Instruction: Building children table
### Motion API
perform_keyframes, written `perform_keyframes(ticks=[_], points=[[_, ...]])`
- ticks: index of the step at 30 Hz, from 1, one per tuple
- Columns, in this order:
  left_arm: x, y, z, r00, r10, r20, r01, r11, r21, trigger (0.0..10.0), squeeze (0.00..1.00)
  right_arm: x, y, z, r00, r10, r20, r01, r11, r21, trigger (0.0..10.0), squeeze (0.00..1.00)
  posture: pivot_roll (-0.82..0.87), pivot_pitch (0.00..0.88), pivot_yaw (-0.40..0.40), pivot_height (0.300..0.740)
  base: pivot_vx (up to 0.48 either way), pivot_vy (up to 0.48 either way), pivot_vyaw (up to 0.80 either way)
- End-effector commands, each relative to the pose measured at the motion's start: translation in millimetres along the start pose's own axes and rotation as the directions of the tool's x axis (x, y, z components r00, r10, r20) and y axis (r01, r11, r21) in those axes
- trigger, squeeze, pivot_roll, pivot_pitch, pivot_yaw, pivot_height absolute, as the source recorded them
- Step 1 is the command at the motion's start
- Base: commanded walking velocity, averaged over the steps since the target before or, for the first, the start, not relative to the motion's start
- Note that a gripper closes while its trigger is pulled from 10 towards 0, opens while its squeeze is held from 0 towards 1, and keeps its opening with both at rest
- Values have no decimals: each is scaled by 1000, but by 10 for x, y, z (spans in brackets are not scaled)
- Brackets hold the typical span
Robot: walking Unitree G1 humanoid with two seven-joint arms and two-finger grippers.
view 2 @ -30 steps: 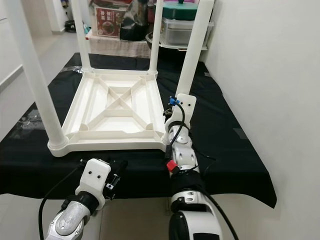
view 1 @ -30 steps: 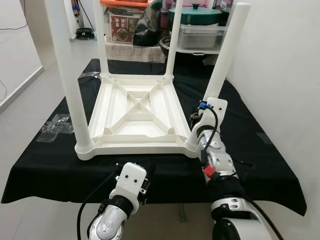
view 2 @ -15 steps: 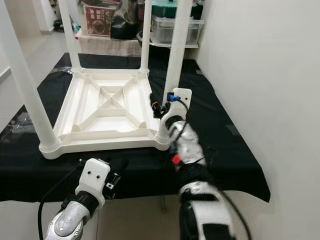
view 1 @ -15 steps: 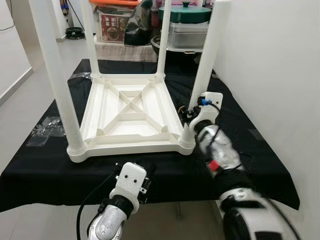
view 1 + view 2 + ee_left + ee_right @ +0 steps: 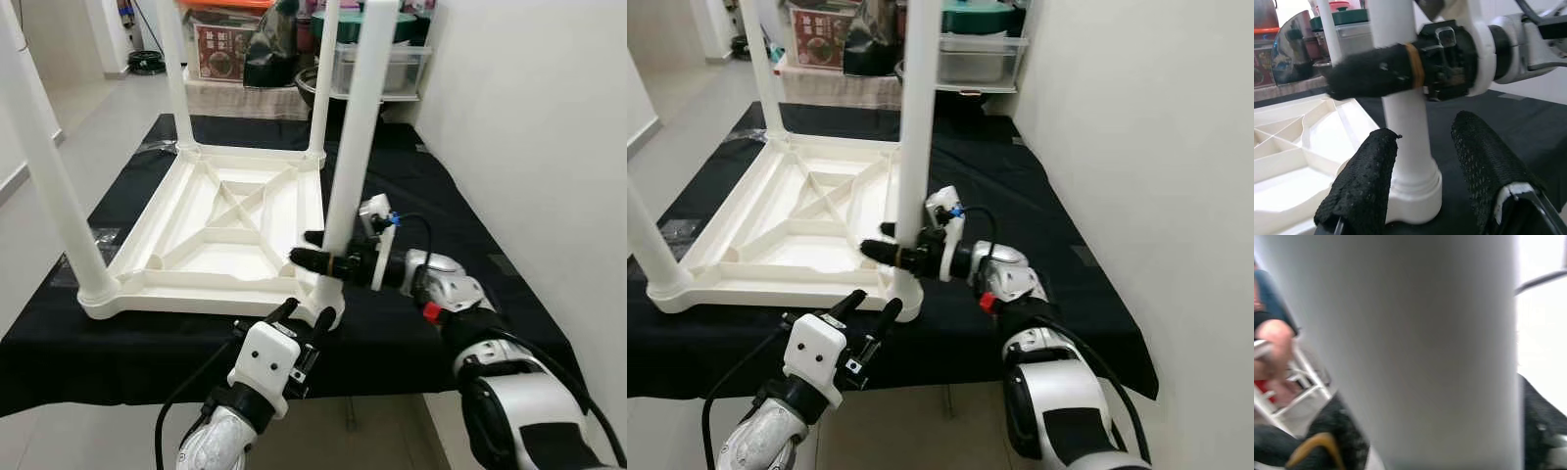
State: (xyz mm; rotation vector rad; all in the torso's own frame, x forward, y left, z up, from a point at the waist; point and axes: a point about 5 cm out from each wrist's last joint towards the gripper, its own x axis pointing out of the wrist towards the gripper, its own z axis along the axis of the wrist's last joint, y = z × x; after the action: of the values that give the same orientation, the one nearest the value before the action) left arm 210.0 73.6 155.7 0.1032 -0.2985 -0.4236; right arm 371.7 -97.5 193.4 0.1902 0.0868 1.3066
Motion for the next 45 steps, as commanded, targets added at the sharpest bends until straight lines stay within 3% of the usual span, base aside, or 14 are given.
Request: perform_keyframes(ticks=[1,5,15,20,22,26,27,29,31,33,35,36,41,45], points=[[-22,-10,27,1000,-10,18,10,1000,-4,10000,0,90,16,45,1000,12,11,-11,1000,-6,0,0,99,32,-114,740,0,0,0],[-24,-6,23,1000,-8,21,8,1000,-5,10000,0,176,-73,133,976,-200,81,206,976,-70,0,0,98,33,-116,740,0,0,0],[-18,10,-9,1000,-5,10,5,1000,0,10000,0,-194,-397,65,626,-775,87,780,619,-95,0,0,82,29,-108,740,0,0,0],[-17,17,-18,1000,-7,5,7,1000,5,10000,0,-417,-446,-13,285,-954,88,959,284,-25,0,0,78,32,-102,740,0,0,0],[-19,18,-25,1000,-7,1,7,1000,8,10000,0,-509,-364,-58,38,-994,104,996,46,72,0,0,83,32,-104,740,0,0,0],[-22,18,-28,1000,-7,-1,7,1000,9,10000,0,-436,-300,-72,9,-994,109,993,21,114,0,0,85,34,-101,740,0,0,0],[-22,18,-28,1000,-7,-1,7,1000,9,10000,0,-436,-300,-72,9,-994,109,993,21,114,0,0,85,34,-101,740,0,0,0],[-22,20,-31,1000,-6,-3,6,1000,10,10000,0,-186,-232,-10,105,-977,187,974,139,180,10000,0,84,33,-101,740,0,0,0],[-22,20,-31,1000,-6,-3,6,1000,10,10000,0,-186,-232,-10,105,-977,187,974,139,180,10000,0,84,33,-101,740,0,0,0],[-20,19,-39,1000,-6,-8,6,1000,6,10000,0,-122,-243,142,286,-898,335,944,325,63,10000,1000,81,31,-103,740,0,0,0],[-20,16,-41,1000,-6,-10,6,1000,5,10000,0,-146,-260,163,319,-883,345,932,359,57,10000,1000,81,31,-103,740,0,0,0],[-20,13,-40,1000,-5,-9,5,1000,4,10000,0,-125,-270,185,519,-786,337,826,563,41,10000,0,82,26,-103,740,0,0,0],[-20,12,-41,1000,-4,-9,4,1000,3,10000,0,-157,-268,187,633,-712,304,738,674,44,10000,0,81,25,-101,740,0,0,0],[-18,4,-52,1000,-6,-12,6,1000,2,10000,0,-315,-109,200,920,-314,236,318,948,22,10000,0,82,17,-105,740,0,0,0]])
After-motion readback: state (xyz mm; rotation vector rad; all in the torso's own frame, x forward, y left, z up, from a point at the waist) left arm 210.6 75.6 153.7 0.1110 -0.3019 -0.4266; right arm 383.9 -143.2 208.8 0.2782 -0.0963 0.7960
